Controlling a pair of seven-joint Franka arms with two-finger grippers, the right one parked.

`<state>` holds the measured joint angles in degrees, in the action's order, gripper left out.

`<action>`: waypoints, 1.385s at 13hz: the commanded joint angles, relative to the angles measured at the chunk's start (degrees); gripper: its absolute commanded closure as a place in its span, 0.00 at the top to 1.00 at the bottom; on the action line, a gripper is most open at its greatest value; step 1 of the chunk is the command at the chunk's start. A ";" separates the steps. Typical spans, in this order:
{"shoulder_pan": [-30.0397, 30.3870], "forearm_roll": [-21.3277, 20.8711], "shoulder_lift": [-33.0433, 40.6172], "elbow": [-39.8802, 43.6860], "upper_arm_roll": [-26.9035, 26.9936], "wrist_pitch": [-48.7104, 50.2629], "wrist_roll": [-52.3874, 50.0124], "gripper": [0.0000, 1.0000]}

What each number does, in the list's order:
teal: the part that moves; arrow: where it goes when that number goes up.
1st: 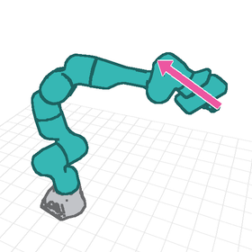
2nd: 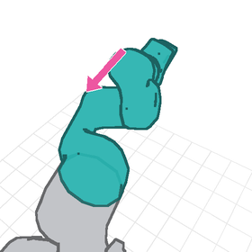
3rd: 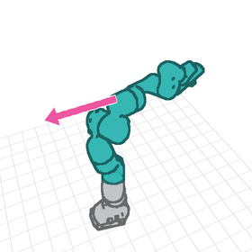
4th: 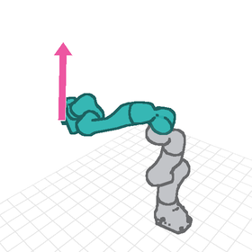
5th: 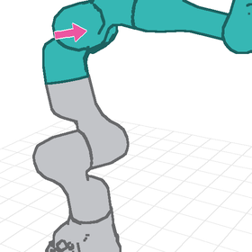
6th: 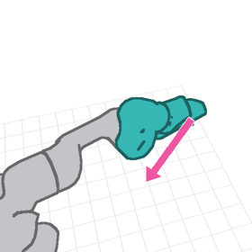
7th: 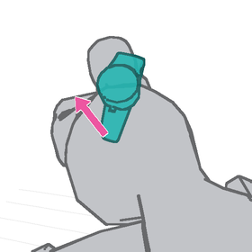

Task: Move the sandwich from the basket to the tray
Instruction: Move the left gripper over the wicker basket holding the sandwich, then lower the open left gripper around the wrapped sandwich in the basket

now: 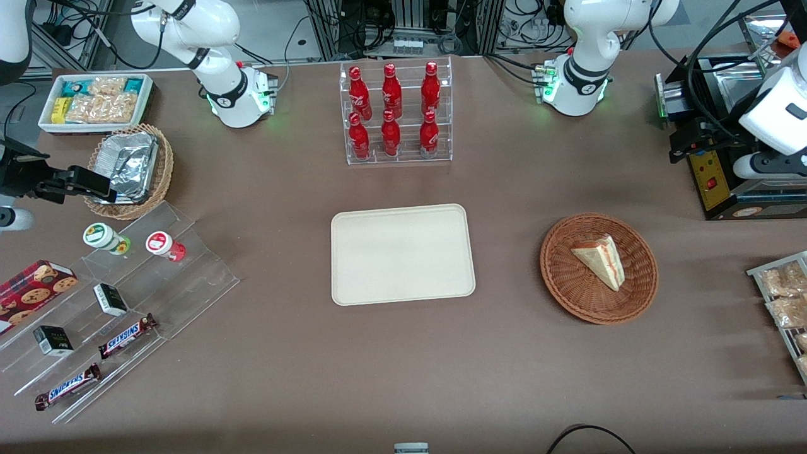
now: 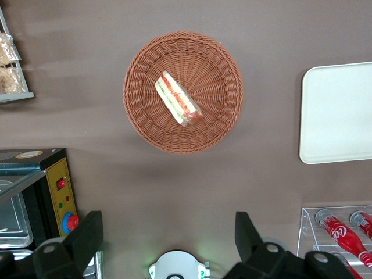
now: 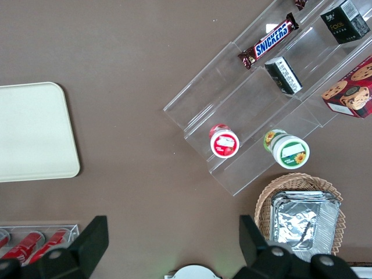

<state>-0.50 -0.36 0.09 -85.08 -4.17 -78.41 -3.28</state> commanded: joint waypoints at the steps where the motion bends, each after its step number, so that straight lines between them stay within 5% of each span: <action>1: 0.32 0.62 -0.09 0.18 -0.14 0.10 -0.33 1.00; 7: -0.64 0.62 -6.84 -0.08 -1.10 -1.22 -0.77 1.00; 18: -0.03 0.53 -24.42 -0.35 -0.67 -18.78 -1.12 1.00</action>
<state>-0.57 -0.31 -22.01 -86.04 -4.88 -94.77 -3.37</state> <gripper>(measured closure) 0.000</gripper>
